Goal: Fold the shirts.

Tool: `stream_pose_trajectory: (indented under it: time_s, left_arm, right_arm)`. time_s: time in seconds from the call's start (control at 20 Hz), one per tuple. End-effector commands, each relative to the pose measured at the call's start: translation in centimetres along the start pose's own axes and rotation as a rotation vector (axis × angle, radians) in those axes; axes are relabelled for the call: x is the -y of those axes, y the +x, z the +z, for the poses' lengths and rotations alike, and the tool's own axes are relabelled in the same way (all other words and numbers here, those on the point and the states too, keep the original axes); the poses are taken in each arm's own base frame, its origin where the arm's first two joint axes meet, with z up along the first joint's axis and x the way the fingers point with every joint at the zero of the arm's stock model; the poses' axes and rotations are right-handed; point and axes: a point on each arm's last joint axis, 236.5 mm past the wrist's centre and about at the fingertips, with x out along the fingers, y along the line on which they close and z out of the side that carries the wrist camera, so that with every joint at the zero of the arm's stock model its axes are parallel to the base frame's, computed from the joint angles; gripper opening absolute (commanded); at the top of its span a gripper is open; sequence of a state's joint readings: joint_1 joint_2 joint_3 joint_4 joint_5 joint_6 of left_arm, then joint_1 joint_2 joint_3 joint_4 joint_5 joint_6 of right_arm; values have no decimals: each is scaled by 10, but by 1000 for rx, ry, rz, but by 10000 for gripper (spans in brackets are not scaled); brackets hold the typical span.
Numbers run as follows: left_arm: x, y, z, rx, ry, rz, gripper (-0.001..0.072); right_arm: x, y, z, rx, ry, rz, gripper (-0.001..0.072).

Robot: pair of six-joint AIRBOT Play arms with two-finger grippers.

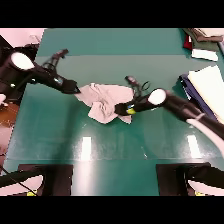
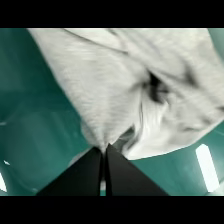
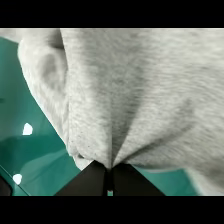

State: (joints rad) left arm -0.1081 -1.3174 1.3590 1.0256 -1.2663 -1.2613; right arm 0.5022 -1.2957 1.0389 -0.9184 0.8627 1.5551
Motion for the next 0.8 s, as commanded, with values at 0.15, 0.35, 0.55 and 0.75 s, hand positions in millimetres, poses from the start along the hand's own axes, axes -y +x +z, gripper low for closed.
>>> stream_pose_trajectory:
  time_s: [0.15,0.35,0.55,0.75]
  left_arm:
    - [13,-152,57,322,155,198,21]
    - [70,-226,61,478,261,193,20]
    - [124,-295,38,578,337,199,20]
    - [183,-345,22,713,445,135,20]
  right_arm:
    - [70,-195,58,248,-4,-298,13]
    - [44,-301,81,484,-44,-333,13]
    - [-1,-365,62,559,-118,-350,13]
    - [-15,-381,34,480,-116,-365,13]
